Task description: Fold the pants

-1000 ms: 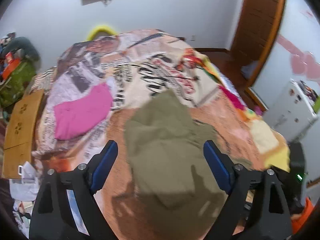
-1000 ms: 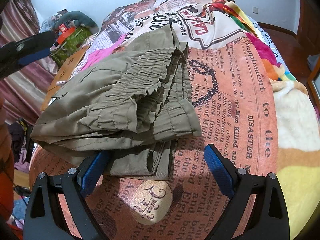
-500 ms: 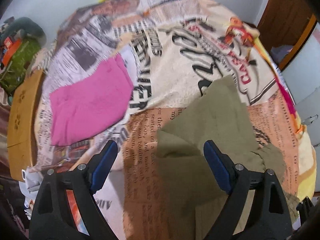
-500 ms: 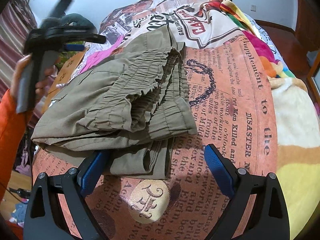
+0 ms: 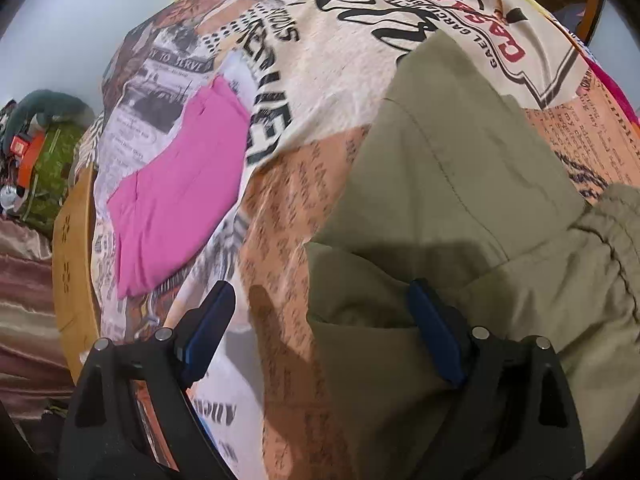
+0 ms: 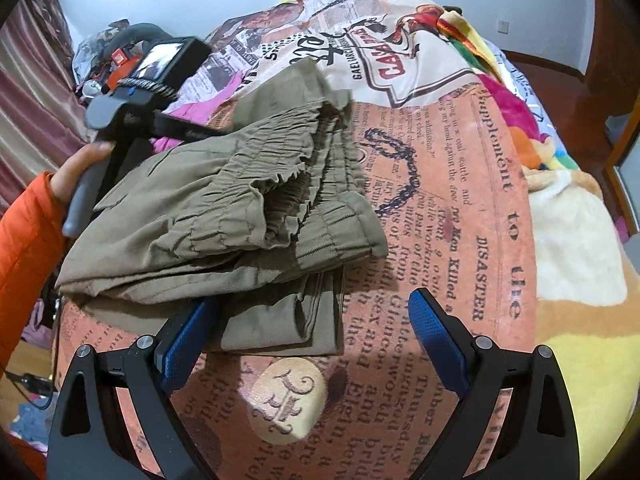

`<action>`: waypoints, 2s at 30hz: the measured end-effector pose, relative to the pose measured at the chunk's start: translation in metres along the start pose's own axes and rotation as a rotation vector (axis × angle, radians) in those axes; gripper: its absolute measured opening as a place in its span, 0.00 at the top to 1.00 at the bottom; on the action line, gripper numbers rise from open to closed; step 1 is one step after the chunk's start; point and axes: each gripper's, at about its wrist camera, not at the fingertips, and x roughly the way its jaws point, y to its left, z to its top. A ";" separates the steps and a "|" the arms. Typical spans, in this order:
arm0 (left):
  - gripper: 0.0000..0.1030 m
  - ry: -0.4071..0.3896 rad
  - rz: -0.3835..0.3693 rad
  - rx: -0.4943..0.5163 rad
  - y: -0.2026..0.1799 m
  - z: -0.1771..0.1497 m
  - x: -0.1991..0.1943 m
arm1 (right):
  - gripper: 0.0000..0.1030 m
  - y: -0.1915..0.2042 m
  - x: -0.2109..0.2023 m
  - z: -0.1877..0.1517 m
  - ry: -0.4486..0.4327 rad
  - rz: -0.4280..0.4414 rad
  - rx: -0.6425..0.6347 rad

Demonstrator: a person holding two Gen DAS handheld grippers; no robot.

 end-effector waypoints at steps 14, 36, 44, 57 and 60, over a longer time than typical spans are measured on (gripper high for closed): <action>0.13 -0.021 -0.141 -0.149 0.044 -0.111 -0.056 | 0.09 -0.022 -0.045 0.003 -0.129 -0.138 0.008; 0.04 -0.090 -0.066 -0.308 0.072 -0.176 -0.062 | 0.42 0.007 0.004 0.001 -0.041 0.069 -0.027; 0.11 -0.050 -0.034 -0.369 0.095 -0.192 -0.061 | 0.44 0.009 0.000 0.001 -0.030 0.056 -0.034; 0.11 -0.259 -0.131 -0.259 0.069 -0.113 -0.116 | 0.44 0.003 -0.030 0.048 -0.141 0.028 -0.046; 0.11 -0.270 -0.170 -0.222 0.053 -0.088 -0.113 | 0.44 0.001 -0.021 0.063 -0.141 0.017 -0.062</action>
